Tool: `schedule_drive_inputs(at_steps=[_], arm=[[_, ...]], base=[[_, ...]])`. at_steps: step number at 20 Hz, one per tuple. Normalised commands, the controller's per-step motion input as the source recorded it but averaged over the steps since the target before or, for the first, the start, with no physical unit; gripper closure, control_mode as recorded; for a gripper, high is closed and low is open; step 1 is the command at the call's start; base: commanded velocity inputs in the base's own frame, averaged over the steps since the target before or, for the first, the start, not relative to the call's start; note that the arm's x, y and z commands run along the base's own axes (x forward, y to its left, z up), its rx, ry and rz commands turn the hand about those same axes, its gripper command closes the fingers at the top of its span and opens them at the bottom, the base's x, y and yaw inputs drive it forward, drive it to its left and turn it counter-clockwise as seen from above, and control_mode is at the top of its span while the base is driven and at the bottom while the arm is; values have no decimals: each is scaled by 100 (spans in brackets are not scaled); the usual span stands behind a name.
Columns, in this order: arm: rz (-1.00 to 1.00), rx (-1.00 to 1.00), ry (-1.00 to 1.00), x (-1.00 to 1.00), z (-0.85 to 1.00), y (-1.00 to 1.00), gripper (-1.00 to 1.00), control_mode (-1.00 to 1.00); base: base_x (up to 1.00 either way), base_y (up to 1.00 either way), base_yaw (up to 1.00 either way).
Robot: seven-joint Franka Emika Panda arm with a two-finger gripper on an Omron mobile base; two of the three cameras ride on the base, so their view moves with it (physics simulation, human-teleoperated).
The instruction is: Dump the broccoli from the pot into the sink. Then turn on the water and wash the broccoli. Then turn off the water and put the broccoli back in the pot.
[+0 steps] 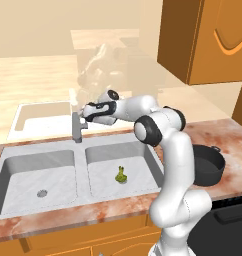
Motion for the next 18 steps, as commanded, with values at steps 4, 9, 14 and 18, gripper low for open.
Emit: schedule_drive_inputs(at_steps=[4,9,14,18], arm=[[-14,-10,0,0,-7,-24,-100,-100],[-10,-6,0,0,-2,-47,-100,-100],[-5,-2,0,-1,-4,-59,-100,-100],[-3,-1,0,-9,-13,-66,-100,-100]], base=[[0,0,0],[0,0,0],[0,0,0],[0,0,0]])
